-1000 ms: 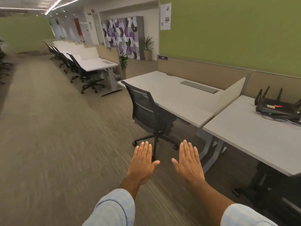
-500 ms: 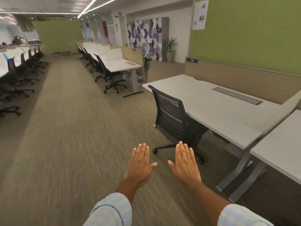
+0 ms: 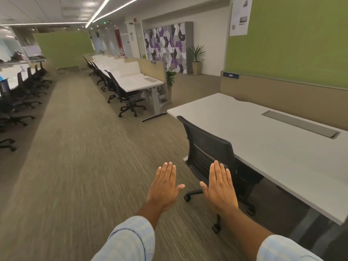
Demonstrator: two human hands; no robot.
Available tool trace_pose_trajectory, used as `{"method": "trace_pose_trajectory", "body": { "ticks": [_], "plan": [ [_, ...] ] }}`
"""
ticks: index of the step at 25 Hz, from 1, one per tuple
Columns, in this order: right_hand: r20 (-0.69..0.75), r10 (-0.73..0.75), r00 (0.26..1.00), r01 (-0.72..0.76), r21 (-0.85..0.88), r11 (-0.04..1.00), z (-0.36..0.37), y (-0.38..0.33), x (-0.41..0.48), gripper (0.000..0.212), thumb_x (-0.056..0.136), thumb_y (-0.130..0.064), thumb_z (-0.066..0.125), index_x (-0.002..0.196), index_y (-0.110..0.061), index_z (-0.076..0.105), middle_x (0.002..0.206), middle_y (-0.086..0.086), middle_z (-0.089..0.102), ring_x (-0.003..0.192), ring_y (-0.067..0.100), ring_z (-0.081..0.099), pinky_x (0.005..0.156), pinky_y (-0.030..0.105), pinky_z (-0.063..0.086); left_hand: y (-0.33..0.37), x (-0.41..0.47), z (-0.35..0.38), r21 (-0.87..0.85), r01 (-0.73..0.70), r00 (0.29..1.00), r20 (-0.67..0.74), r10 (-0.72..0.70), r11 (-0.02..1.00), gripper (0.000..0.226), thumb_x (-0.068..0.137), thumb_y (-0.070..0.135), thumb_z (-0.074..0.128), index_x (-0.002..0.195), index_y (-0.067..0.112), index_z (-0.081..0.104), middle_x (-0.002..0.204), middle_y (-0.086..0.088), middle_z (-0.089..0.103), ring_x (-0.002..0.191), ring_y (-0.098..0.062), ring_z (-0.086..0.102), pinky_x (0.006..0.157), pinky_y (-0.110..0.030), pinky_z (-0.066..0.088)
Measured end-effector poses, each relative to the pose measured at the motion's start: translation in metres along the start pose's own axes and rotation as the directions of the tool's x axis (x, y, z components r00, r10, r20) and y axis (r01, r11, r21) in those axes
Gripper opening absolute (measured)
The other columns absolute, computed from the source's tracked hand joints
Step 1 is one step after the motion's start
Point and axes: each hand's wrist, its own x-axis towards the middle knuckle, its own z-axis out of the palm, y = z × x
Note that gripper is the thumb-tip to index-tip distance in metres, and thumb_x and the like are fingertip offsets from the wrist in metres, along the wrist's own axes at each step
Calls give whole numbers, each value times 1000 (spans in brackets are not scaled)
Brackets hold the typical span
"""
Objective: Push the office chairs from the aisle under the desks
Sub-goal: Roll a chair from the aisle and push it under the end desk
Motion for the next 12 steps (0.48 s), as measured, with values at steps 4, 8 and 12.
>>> {"method": "trace_pose_trajectory", "body": {
  "ticks": [4,8,12],
  "plan": [
    [-26,26,999,-27,-54,998,6,5,64,83,108,-63,9,164,-6,-15,172,17,-23,157,31,-26,122,44,-24,-22,67,-5,11,-37,999,0,37,999,83,108,62,17,165,5,-5,175,-17,-8,161,-28,-15,130,-46,-6],
    [-55,66,996,-70,-75,995,15,8,118,80,110,-60,7,165,-5,-10,173,18,-18,158,31,-23,127,47,-17,-43,135,2,19,-112,993,-20,112,994,80,110,58,18,165,5,-3,175,-17,-6,161,-28,-12,131,-46,-4],
    [-89,122,988,-132,-115,985,26,16,171,74,111,-53,5,165,-3,-4,174,19,-12,159,32,-18,128,47,-10,-60,222,10,5,-226,973,-47,226,974,78,110,56,18,165,3,2,175,-20,0,162,-31,-7,132,-48,0]
  ]
}}
